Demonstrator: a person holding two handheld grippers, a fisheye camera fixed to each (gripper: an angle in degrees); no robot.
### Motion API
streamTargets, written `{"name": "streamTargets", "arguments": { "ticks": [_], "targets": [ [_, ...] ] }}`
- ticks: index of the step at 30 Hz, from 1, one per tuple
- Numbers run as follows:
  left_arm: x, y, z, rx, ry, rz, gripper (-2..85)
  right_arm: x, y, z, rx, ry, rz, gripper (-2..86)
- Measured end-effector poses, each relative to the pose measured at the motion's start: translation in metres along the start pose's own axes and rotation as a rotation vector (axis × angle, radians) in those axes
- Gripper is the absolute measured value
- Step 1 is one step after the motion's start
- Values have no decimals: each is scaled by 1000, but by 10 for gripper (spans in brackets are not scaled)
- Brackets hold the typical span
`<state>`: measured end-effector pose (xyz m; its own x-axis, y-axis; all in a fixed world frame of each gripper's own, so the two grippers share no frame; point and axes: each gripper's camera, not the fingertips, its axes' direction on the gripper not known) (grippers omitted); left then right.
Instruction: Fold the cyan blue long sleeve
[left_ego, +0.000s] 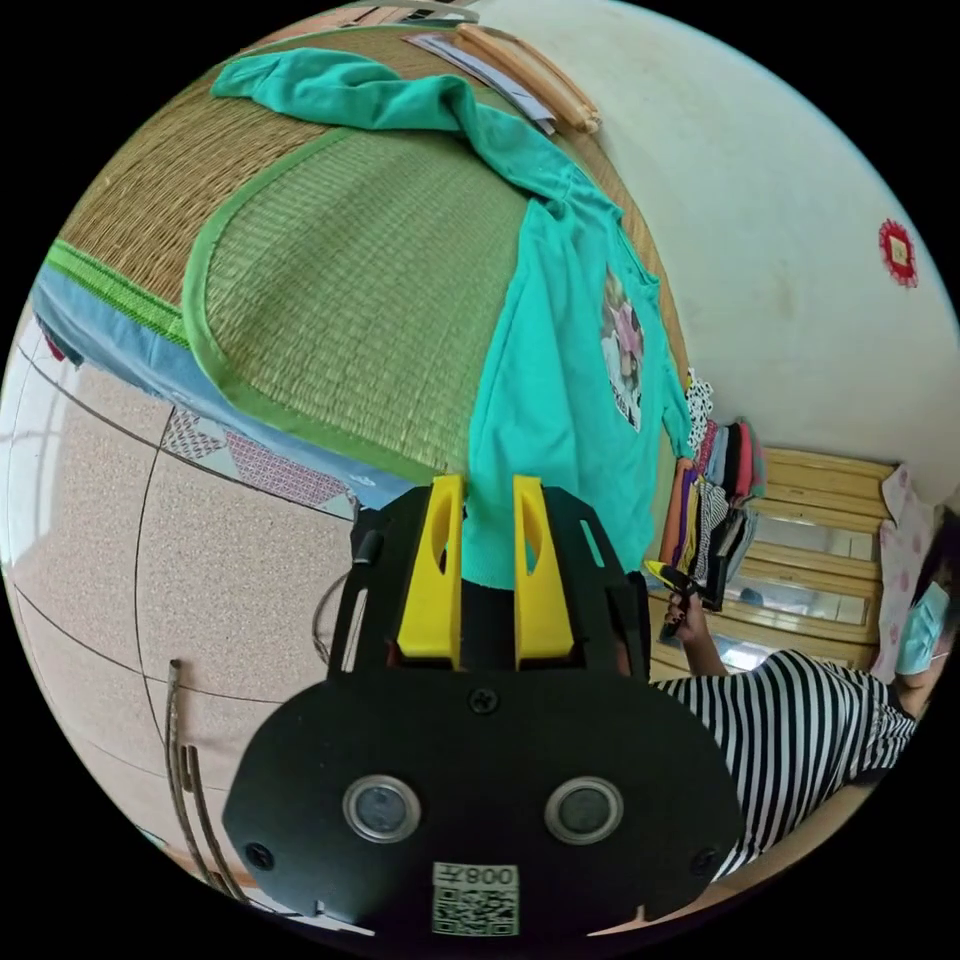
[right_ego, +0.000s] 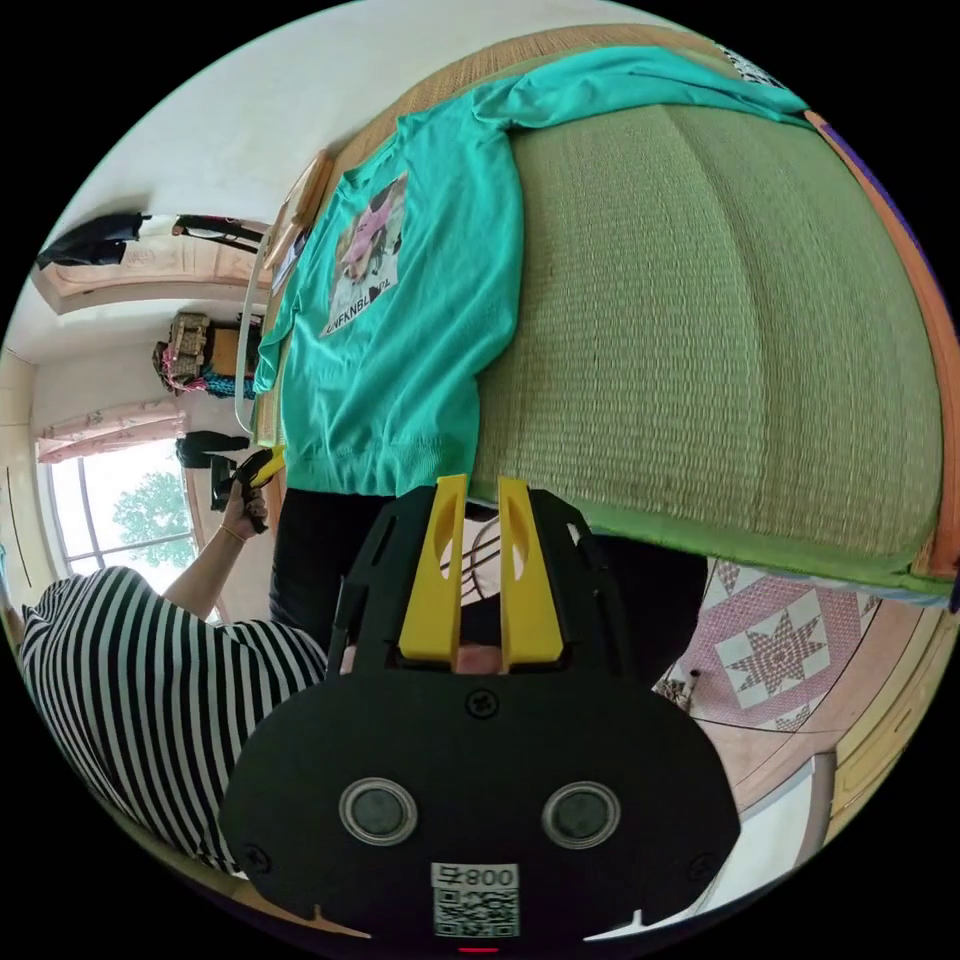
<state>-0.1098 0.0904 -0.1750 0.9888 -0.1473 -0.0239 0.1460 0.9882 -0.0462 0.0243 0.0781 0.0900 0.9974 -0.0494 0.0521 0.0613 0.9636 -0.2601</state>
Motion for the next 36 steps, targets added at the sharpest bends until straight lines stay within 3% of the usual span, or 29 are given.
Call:
{"name": "streamTargets", "arguments": {
  "ticks": [5,19,24,31,36],
  "targets": [
    [6,17,7,-78,-49,27,42,-5,11,24,-34,-52,-14,79],
    [15,51,-33,40,86,51,22,-20,28,17,32,-124,-55,8],
    [6,53,-30,35,48,24,22,-28,52,-10,50,-86,-97,5],
    [-3,48,-8,12,-26,-46,26,-11,41,31,-66,-71,-18,3],
    [3,45,-8,56,-80,-59,28,-16,41,22,-16,-64,-22,1]
  ]
}}
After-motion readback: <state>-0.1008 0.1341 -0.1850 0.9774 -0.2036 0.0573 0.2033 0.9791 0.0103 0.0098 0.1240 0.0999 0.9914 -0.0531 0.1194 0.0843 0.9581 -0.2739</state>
